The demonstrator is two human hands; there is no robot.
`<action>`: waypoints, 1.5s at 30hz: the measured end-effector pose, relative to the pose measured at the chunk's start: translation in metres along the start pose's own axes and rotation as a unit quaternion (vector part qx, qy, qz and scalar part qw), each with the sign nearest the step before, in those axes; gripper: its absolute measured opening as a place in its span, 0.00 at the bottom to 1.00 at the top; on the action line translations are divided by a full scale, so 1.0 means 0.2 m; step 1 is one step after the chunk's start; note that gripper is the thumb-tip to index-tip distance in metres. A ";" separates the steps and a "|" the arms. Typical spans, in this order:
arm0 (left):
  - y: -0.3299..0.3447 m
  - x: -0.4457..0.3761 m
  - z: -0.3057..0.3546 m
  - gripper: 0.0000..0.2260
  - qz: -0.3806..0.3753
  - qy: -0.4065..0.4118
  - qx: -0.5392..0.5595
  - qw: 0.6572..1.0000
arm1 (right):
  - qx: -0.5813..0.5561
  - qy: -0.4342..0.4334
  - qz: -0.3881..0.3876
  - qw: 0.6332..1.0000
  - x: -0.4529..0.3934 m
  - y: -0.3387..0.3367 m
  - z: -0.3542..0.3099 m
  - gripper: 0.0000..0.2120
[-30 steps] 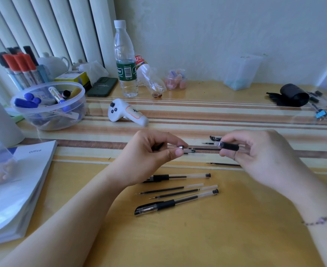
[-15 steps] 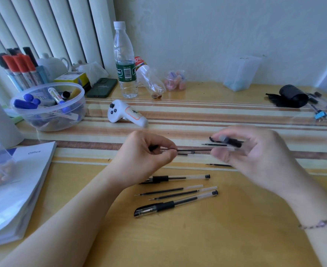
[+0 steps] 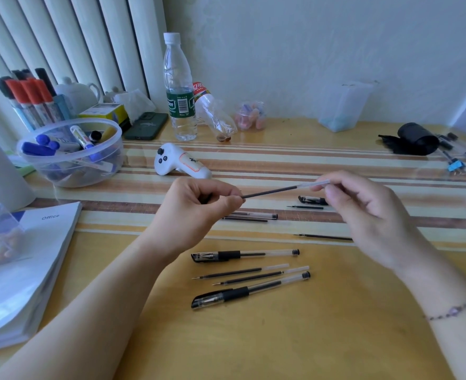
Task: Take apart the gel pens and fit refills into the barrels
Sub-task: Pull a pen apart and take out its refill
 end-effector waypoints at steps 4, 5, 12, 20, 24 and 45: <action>0.00 0.00 0.00 0.04 -0.003 -0.010 0.011 1.000 | 0.003 -0.036 0.024 0.999 0.00 -0.01 -0.02 0.13; 0.00 0.00 0.01 0.04 -0.005 -0.012 0.010 1.000 | -0.002 -0.042 0.032 0.999 0.00 -0.01 -0.03 0.11; 0.00 0.01 0.00 0.05 -0.028 -0.022 -0.051 0.998 | 0.045 -0.033 0.027 0.998 0.01 -0.04 -0.05 0.11; 0.09 0.06 0.03 0.02 -0.109 0.011 -0.120 0.987 | 0.193 -0.056 -0.083 0.976 0.06 0.08 -0.11 0.16; 0.16 0.08 0.03 0.04 -0.116 0.014 -0.119 0.986 | 0.136 -0.071 -0.096 0.983 0.11 0.19 -0.14 0.12; 0.13 0.07 0.03 0.04 -0.087 0.051 -0.185 0.978 | 0.207 -0.032 -0.043 0.977 0.11 0.16 -0.18 0.08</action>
Point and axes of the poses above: each hand's wrist, its own x-axis away from the middle knuckle, its own y-axis out of the palm, z = x × y, the point moved 5 cm from there along -x, towards the middle knuckle, and after that the axes turned 10 degrees about y, right-handed, at the moved point
